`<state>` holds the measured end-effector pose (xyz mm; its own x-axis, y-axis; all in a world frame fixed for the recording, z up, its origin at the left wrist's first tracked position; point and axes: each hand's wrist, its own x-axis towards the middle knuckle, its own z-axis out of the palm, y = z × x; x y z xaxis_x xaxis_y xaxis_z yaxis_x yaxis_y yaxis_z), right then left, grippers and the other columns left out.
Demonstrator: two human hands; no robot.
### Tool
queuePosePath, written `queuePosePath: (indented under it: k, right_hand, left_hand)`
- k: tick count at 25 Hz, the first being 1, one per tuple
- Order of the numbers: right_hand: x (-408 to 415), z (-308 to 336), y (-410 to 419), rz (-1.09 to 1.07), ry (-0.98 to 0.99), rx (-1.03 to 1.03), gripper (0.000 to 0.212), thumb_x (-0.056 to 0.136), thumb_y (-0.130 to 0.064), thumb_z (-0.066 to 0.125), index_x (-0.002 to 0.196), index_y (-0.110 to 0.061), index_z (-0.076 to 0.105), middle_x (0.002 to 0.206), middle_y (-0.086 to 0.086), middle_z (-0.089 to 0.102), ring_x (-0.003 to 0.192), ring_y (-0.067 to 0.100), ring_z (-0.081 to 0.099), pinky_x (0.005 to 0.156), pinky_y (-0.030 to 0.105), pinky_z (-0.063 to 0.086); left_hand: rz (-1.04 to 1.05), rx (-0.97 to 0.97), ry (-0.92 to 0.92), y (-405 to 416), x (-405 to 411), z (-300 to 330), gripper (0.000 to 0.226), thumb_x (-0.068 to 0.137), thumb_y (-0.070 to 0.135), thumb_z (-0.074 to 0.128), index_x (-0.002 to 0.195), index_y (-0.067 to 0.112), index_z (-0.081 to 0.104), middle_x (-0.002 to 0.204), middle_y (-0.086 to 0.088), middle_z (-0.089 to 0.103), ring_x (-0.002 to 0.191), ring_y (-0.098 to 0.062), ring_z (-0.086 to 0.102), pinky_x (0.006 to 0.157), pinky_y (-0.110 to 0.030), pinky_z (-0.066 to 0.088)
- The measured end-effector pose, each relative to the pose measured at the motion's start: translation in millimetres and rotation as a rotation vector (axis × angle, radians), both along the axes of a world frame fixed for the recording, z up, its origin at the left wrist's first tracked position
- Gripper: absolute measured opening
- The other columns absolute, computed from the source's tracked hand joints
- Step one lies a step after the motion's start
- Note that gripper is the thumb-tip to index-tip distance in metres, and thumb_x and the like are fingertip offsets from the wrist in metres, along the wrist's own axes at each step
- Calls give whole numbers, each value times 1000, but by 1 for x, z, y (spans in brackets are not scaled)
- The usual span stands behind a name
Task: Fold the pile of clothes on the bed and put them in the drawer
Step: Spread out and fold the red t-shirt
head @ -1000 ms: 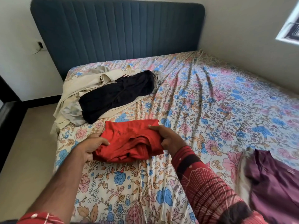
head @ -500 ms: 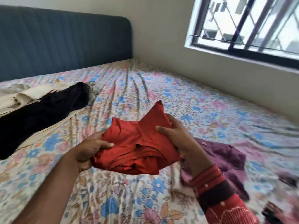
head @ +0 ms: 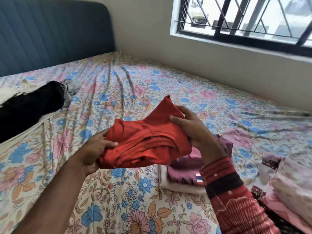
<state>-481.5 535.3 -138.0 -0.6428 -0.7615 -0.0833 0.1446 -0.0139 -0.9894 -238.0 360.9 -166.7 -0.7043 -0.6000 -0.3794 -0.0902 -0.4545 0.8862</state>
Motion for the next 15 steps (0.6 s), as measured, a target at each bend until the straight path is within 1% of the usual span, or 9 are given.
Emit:
queuePosePath:
  k: [3,6,8,9,10,11,13,14,15]
  right_hand:
    - [-7,-2,-2,-6,2,31,30,98,-7,66,125,-19,66,102,8,76,83,22,72,72,35,63]
    - [-14,11,-14,4,57,-20,41,100,-6,63,138,-19,55,110,14,73,82,24,73,70,36,62]
    - [-2,17,-28,85,81,-75,57,99,-1,63,142,-33,44,103,14,72,77,27,72,67,41,63]
    - [7,14,-35,128,109,-81,66,97,2,63,140,-42,41,99,13,71,76,28,71,65,42,62]
    - [19,6,-44,148,135,-77,70,96,6,63,138,-47,43,100,11,70,78,26,70,66,41,62]
    - [34,-4,-53,142,164,-67,68,95,8,62,137,-43,50,104,9,71,83,23,70,71,39,62]
    - [61,-33,-71,106,211,6,49,92,10,59,127,-22,68,111,2,74,91,8,70,83,29,59]
    - [74,-47,-73,103,216,53,42,92,9,58,120,-18,73,108,-4,75,91,1,70,85,25,58]
    - [89,-61,-73,122,193,90,39,93,9,57,115,-18,75,105,-9,75,91,-3,69,87,25,58]
  left_hand:
    - [10,-7,-1,1,-5,-1,52,93,-15,51,138,11,56,122,-26,68,91,-38,74,70,-45,65]
    - [144,-48,47,-13,-21,0,63,92,-16,51,146,17,51,126,-19,68,95,-36,75,74,-49,64]
    - [271,-96,1,-29,-19,-1,72,87,-19,54,148,20,50,127,-15,68,98,-36,74,76,-51,63]
    - [306,-133,-38,-36,-14,-3,74,85,-21,55,147,20,51,125,-15,69,99,-36,74,75,-51,63]
    - [319,-180,-89,-41,-5,-5,75,83,-23,55,144,20,54,122,-15,70,97,-35,74,73,-48,64]
    - [314,-244,-153,-46,7,-7,73,82,-24,55,139,21,57,119,-16,71,92,-33,73,71,-42,64]
    - [275,-381,-309,-52,35,-12,69,80,-27,55,124,27,62,114,-19,71,80,-28,69,65,-34,62]
    - [236,-450,-386,-55,45,-14,70,80,-27,56,115,32,64,112,-20,71,78,-29,68,67,-34,60]
    - [191,-513,-451,-56,54,-16,72,79,-27,57,109,39,64,109,-19,71,78,-33,69,71,-39,59]
